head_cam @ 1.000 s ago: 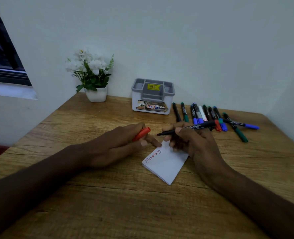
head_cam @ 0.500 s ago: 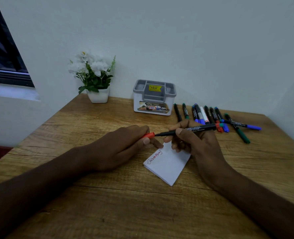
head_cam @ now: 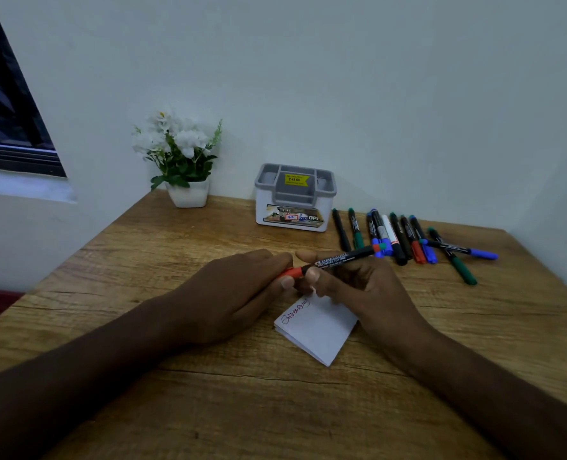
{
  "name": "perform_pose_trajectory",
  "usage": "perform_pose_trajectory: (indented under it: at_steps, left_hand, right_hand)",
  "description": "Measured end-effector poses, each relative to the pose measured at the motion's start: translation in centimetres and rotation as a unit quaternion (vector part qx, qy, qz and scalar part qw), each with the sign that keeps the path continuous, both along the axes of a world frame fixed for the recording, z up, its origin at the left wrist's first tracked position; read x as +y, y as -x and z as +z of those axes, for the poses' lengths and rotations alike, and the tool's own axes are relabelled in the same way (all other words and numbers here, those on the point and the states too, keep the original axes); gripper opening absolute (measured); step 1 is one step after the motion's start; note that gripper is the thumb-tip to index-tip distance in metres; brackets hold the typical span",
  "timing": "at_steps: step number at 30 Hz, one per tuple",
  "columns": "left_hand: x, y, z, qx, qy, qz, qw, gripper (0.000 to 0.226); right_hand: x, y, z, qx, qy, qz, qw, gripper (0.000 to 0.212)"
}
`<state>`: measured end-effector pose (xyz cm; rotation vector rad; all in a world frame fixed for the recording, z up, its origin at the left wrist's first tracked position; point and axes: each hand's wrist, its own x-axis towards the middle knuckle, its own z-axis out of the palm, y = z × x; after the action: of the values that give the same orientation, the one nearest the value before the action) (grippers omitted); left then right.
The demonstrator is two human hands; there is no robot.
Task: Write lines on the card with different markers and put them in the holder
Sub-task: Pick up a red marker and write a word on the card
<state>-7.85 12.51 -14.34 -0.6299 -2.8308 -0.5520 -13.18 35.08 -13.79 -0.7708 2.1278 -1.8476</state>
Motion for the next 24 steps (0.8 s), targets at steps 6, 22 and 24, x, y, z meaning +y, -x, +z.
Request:
perform_pose_trajectory:
  at_steps: [6,22,24]
  left_hand:
    - [0.1,0.0,-0.1,0.001,0.017,0.018,1.0,0.026]
    - [2.5,0.3,0.1,0.113,-0.003,0.04,0.993,0.03]
    - [1.8,0.7,-0.1,0.136,-0.059,0.058,0.987,0.025]
  right_hand:
    - [0.0,0.1,-0.3,-0.01,0.045,-0.004,0.999,0.033]
    - [-0.2,-0.9,0.1,0.059,-0.037,0.006,0.998,0.02]
    - [-0.2,-0.9,0.1,0.067,-0.08,0.018,0.994,0.041]
